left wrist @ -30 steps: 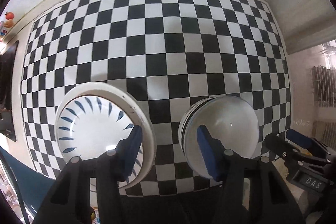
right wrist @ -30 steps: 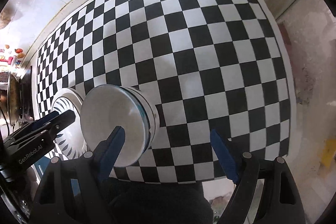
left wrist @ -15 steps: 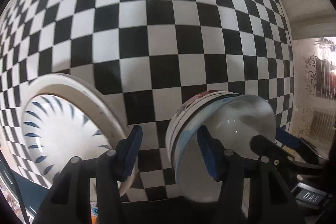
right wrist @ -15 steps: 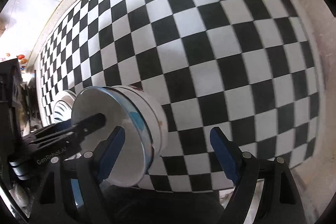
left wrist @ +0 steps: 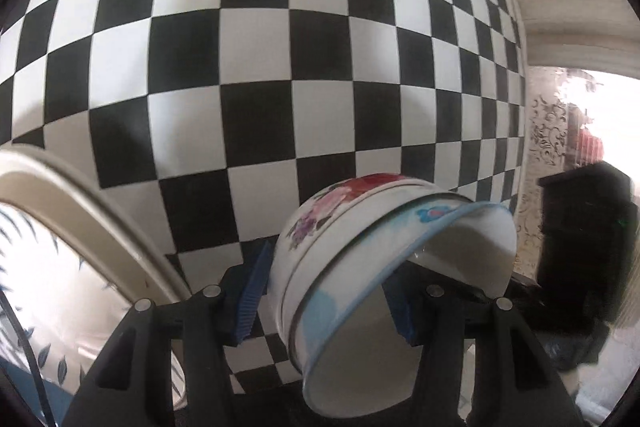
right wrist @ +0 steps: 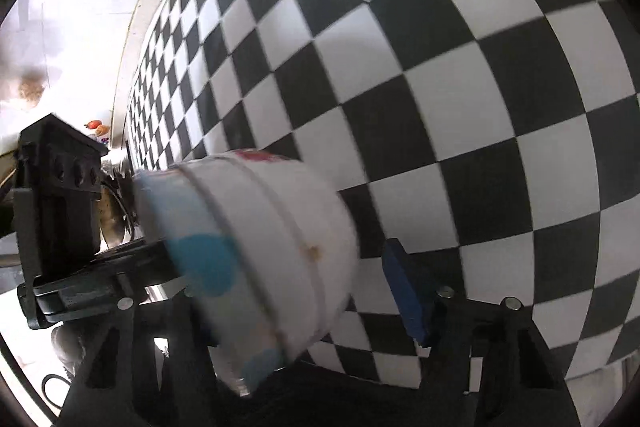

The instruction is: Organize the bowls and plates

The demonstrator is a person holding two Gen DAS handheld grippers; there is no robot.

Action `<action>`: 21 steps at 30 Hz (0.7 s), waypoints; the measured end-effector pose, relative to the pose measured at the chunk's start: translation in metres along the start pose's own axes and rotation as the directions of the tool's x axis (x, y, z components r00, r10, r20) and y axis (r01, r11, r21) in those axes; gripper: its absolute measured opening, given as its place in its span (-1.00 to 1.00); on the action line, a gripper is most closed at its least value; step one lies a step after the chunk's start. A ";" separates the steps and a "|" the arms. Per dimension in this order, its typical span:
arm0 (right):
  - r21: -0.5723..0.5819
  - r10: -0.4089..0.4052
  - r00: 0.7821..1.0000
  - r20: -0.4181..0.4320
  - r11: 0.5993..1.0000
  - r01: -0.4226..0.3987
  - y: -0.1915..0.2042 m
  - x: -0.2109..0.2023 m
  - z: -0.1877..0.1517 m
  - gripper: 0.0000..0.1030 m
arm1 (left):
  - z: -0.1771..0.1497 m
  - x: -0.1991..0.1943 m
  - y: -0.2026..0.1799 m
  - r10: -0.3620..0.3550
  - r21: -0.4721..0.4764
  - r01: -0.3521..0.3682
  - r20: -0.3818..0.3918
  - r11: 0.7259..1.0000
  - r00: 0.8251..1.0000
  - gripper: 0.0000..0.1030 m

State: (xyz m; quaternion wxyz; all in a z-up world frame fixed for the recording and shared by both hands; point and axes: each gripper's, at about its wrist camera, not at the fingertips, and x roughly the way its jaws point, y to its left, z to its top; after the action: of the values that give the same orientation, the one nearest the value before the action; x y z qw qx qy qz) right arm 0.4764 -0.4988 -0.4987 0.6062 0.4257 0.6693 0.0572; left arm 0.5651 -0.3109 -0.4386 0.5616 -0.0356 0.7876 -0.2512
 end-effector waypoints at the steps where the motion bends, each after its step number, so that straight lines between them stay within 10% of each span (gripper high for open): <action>1: 0.005 0.034 0.999 -0.013 0.999 -0.034 -0.003 0.005 0.001 0.15 | 0.001 0.000 -0.001 -0.004 0.005 0.004 0.002 1.000 1.000 0.01; 21: -0.061 0.037 0.999 -0.027 0.997 -0.039 0.023 0.013 -0.011 -0.01 | -0.020 -0.018 -0.003 0.044 0.068 -0.048 0.068 0.997 0.997 -0.05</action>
State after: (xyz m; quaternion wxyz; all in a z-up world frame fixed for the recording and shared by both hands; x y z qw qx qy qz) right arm 0.4796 -0.4713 -0.4923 0.6092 0.4189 0.6667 0.0948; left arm 0.5529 -0.3007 -0.4172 0.5941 -0.0063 0.7598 -0.2641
